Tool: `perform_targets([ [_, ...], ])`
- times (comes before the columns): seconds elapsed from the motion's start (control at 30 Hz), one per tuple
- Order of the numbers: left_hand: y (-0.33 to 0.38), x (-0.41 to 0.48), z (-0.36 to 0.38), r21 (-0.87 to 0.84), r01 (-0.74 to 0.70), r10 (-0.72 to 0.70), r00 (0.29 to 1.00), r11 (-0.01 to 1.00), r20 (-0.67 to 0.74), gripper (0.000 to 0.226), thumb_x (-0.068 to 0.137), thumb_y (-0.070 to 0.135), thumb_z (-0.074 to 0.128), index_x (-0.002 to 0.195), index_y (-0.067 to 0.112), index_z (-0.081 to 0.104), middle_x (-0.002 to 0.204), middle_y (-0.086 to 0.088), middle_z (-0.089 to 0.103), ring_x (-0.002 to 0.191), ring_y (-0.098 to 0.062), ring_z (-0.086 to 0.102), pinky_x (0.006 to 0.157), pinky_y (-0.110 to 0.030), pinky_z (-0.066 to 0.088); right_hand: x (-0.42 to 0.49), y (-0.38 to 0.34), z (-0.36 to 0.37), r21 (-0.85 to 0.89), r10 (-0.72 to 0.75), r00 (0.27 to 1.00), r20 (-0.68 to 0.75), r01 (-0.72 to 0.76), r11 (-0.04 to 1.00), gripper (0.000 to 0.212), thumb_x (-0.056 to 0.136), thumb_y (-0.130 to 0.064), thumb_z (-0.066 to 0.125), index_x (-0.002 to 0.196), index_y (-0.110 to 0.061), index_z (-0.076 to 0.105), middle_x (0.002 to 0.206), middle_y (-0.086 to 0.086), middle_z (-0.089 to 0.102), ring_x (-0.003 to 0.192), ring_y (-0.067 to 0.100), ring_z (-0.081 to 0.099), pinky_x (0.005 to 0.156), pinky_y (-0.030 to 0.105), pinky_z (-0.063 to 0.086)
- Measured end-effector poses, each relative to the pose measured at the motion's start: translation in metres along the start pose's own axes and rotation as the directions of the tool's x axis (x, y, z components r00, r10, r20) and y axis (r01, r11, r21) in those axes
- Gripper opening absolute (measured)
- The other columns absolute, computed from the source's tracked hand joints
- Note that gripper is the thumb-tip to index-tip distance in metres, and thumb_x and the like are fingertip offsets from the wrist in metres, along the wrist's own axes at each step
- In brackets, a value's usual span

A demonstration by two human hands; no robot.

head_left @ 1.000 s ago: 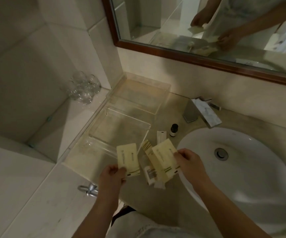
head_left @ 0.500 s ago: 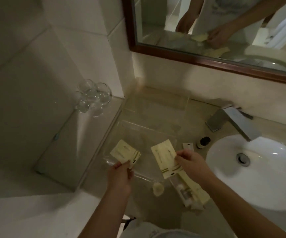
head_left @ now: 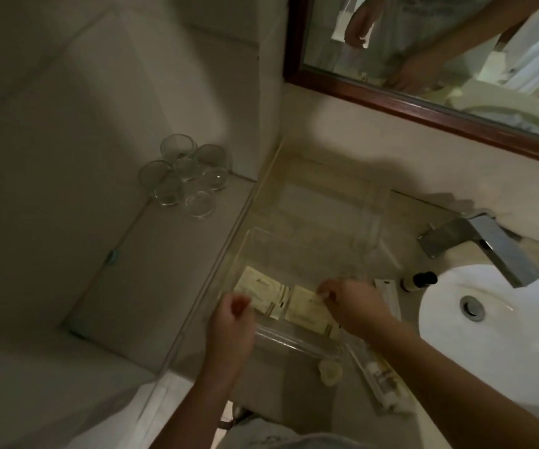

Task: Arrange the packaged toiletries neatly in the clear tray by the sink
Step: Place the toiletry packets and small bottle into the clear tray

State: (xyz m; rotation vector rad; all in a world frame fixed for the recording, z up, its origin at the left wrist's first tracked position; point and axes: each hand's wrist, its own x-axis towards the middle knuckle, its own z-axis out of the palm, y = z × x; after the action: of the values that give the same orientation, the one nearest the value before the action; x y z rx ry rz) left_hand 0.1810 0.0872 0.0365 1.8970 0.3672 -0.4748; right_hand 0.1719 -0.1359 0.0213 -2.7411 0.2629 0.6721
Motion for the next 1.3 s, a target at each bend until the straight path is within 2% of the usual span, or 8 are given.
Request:
perform_targets([
  [0.1,-0.011,0.027,0.008,0.406,-0.478,0.441,0.878,0.779,0.188,0.028,0.086,0.004,0.052,0.101,0.024,0.063,0.106,0.010,0.059,0.100,-0.006,0.052,0.083,-0.021,0.045,-0.007,-0.003,0.007,-0.064,-0.008,0.993,-0.119,0.001,0.998,0.039,0.089,-0.040,0.056,0.127,-0.032,0.055,0.122,-0.002,0.058,0.111,0.021,0.050,0.087,0.032,0.040],
  [0.2,-0.024,0.055,0.018,0.549,-0.628,0.467,0.778,0.552,0.420,0.039,0.077,0.006,0.054,0.109,0.024,0.067,0.123,-0.004,0.060,0.118,-0.023,0.049,0.097,-0.035,0.042,-0.014,-0.011,0.020,-0.046,-0.021,0.996,-0.085,0.017,0.999,0.043,0.086,-0.046,0.060,0.125,-0.034,0.052,0.126,-0.003,0.054,0.115,0.020,0.047,0.094,0.033,0.040],
  [0.33,-0.023,0.059,0.024,0.643,-0.638,0.451,0.764,0.423,0.462,0.039,0.073,0.015,0.055,0.106,0.029,0.069,0.118,-0.009,0.062,0.111,-0.033,0.053,0.089,-0.041,0.048,-0.017,-0.014,0.033,-0.004,-0.020,0.994,-0.109,0.020,1.000,0.043,0.083,-0.044,0.064,0.123,-0.032,0.053,0.123,-0.001,0.053,0.113,0.022,0.049,0.093,0.036,0.042],
  [0.83,-0.019,0.053,0.029,0.646,-0.587,0.454,0.803,0.488,0.386,0.031,0.072,0.021,0.057,0.098,0.026,0.073,0.117,-0.012,0.061,0.106,-0.033,0.052,0.091,-0.039,0.048,-0.022,-0.001,0.033,0.097,-0.070,0.970,-0.234,0.095,0.991,0.036,0.086,-0.041,0.061,0.120,-0.030,0.055,0.120,-0.003,0.054,0.111,0.019,0.048,0.093,0.035,0.042],
  [0.97,-0.007,0.033,0.046,0.601,-0.590,0.530,0.792,0.539,0.303,0.031,0.075,0.019,0.053,0.101,0.019,0.069,0.113,-0.008,0.061,0.106,-0.028,0.051,0.090,-0.035,0.045,-0.049,0.039,0.009,0.311,0.197,0.874,-0.445,-0.055,0.949,0.016,0.090,-0.038,0.058,0.102,-0.028,0.060,0.099,-0.008,0.059,0.089,0.008,0.054,0.082,0.030,0.050],
  [1.03,-0.003,0.017,0.064,0.540,-0.620,0.528,0.779,0.569,0.339,0.026,0.080,0.017,0.055,0.104,0.020,0.066,0.111,-0.003,0.058,0.105,-0.021,0.050,0.086,-0.030,0.042,-0.067,0.071,0.009,0.409,0.353,0.878,-0.324,-0.207,0.889,0.020,0.087,-0.045,0.059,0.098,-0.029,0.057,0.092,-0.007,0.062,0.078,0.007,0.057,0.074,0.030,0.054],
  [1.13,-0.002,-0.005,0.092,0.450,-0.667,0.524,0.745,0.593,0.414,0.025,0.081,0.016,0.054,0.104,0.021,0.063,0.108,0.001,0.057,0.101,-0.016,0.051,0.084,-0.028,0.043,-0.095,0.104,0.023,0.231,0.401,0.916,-0.008,-0.388,0.892,0.040,0.079,-0.062,0.061,0.102,-0.031,0.054,0.092,-0.008,0.063,0.078,0.011,0.061,0.073,0.034,0.056],
  [1.3,-0.003,-0.024,0.119,0.376,-0.628,0.478,0.771,0.682,0.420,0.023,0.083,0.012,0.055,0.102,0.021,0.064,0.104,0.005,0.058,0.099,-0.012,0.054,0.084,-0.027,0.045,-0.116,0.119,0.046,0.151,0.327,0.940,0.097,-0.339,0.929,0.034,0.078,-0.053,0.065,0.101,-0.029,0.058,0.092,-0.004,0.065,0.084,0.017,0.062,0.071,0.032,0.052],
])
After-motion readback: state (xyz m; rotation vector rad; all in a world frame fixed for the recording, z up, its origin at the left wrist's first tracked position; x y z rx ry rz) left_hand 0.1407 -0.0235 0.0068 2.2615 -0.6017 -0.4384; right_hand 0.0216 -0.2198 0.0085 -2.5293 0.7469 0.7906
